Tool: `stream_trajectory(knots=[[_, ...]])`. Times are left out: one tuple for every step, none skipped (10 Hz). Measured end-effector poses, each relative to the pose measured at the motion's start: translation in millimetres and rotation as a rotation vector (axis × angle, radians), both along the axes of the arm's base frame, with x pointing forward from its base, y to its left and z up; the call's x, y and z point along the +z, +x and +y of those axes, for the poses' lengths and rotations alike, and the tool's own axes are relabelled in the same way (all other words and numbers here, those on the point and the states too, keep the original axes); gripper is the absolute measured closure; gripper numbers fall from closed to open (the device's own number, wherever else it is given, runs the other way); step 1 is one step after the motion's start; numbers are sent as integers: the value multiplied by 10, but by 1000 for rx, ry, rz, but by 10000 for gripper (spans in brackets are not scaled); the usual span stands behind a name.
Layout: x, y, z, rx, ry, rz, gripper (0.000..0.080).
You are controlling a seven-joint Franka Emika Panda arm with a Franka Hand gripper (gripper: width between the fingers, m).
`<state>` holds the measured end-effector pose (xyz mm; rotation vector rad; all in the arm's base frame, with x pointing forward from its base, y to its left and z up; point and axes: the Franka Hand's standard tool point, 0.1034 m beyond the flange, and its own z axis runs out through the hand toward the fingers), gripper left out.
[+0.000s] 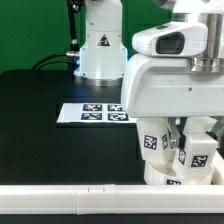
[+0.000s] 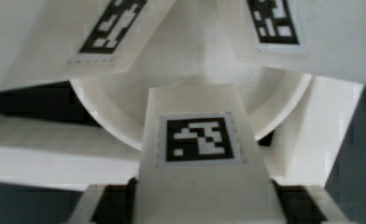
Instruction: Assemble stool
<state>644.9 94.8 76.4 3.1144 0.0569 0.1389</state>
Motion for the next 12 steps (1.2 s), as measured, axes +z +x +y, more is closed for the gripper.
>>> stream_trajectory(knots=[[-2,0,-7,-58,5,-1,460],[-2,4,-36,-158,11,-4,460],[6,13,-76,-373,34,-9,460],[16,25,-160,-584,47,-16,459],[19,30,-219,-713,71,-8,459],[4,17,-245,-792,78,-6,459],[-7,6,-281,-884,81,-9,459],[-18,-6,-306,-939,82,-9,459],[-28,-16,-325,-1004,84,-10,459],[-35,-38,-349,-1077,81,-14,459],[-35,-44,-359,-1118,80,-16,459],[-37,-53,-372,-1136,78,-13,459]])
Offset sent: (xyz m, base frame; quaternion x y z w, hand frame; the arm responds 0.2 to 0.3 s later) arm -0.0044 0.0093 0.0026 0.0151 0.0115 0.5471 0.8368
